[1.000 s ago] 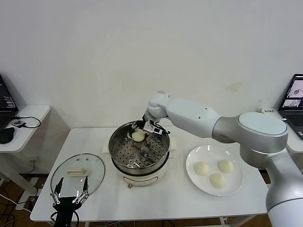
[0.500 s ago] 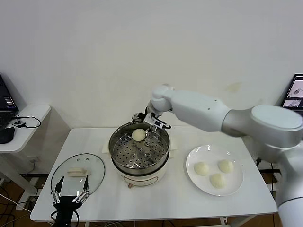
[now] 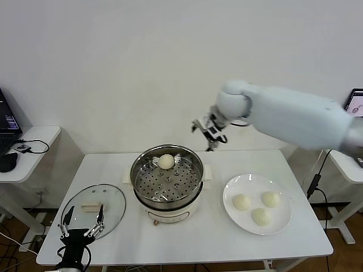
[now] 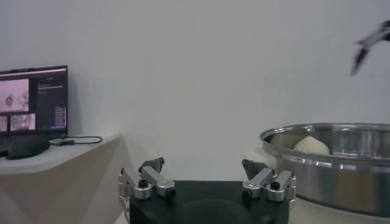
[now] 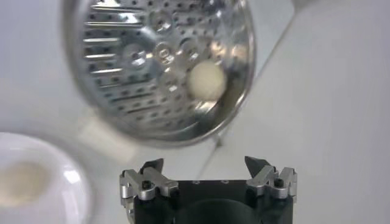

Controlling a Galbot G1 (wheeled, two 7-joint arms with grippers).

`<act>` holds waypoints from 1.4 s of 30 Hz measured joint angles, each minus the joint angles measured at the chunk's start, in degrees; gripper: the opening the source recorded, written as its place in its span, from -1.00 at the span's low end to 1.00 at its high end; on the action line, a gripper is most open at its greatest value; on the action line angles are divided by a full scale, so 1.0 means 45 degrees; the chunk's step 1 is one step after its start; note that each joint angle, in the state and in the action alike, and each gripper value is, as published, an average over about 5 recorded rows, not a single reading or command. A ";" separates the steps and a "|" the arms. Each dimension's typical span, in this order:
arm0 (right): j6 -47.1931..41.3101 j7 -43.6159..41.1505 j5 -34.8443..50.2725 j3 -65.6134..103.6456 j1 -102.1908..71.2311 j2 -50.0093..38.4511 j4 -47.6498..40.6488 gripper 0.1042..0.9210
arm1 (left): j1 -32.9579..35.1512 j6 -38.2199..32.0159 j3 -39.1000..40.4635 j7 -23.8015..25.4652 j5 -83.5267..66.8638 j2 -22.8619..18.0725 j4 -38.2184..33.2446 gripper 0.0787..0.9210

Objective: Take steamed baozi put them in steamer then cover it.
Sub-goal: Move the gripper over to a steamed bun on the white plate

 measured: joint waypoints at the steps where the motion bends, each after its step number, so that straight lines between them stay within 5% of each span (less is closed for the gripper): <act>1: -0.0143 -0.0033 -0.0005 -0.0010 -0.0079 -0.0339 0.0191 0.76 | -0.0033 0.0006 -0.0002 0.0011 -0.0001 0.0025 0.0032 0.77; 18: -0.1319 -0.0277 -0.1504 0.1740 -0.4215 -0.2802 0.0795 0.76 | 0.0034 0.0102 -0.0335 0.0051 -0.0024 0.0102 0.0318 0.77; 42: -0.0730 0.0124 -0.3208 0.4517 -0.8351 -0.1280 -0.1856 0.76 | 0.0201 0.0081 -0.0495 0.0049 0.0039 0.0110 0.0368 0.77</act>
